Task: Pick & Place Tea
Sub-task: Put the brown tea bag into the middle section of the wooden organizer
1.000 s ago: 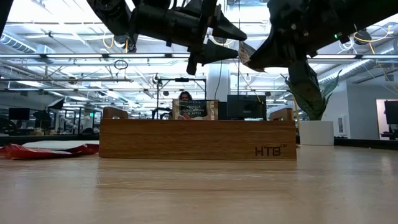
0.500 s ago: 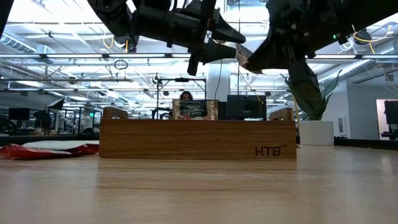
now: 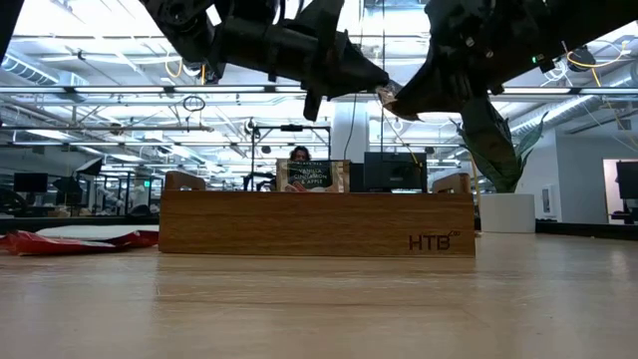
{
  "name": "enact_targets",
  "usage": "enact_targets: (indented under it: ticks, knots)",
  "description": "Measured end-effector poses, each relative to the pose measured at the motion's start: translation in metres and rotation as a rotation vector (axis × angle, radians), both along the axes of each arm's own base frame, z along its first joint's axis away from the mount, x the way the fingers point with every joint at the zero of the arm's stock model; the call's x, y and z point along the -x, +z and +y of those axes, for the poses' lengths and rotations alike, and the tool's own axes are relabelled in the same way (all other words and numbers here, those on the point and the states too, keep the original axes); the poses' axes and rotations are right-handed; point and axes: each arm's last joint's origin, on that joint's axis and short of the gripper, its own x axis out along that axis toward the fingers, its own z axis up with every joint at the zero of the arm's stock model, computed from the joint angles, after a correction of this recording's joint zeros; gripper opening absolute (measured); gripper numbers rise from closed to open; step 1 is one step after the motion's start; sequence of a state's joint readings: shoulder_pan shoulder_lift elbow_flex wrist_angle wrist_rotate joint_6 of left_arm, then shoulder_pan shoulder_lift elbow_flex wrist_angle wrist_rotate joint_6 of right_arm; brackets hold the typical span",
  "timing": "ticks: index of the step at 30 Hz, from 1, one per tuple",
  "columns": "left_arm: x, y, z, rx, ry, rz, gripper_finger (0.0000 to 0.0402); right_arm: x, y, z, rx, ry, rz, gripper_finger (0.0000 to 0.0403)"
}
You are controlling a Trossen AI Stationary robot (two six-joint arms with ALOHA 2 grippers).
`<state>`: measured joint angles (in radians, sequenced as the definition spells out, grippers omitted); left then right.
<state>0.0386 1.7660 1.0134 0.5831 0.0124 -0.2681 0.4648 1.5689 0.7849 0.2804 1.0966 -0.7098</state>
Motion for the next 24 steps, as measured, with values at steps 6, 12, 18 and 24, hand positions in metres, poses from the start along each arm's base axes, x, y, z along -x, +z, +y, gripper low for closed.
enact_targets:
  ticks: [6,12,18,24]
  knots:
    - [0.001,0.003,-0.003,-0.174,-0.035,-0.001,0.0003,-0.001,0.000,0.001,-0.145,-0.008,-0.091,0.0023]
    - [0.007,0.020,-0.019,-0.481,-0.006,-0.044,0.0002,0.001,-0.001,0.005,-0.414,-0.077,-0.282,0.0040]
    - [0.025,0.013,-0.035,-0.575,-0.073,-0.015,0.0001,0.015,0.002,0.015,-0.494,-0.087,-0.320,0.0046]
    - [0.069,-0.023,-0.052,-0.546,-0.124,-0.100,0.0001,0.029,0.011,0.018,-0.541,-0.108,-0.384,0.0040]
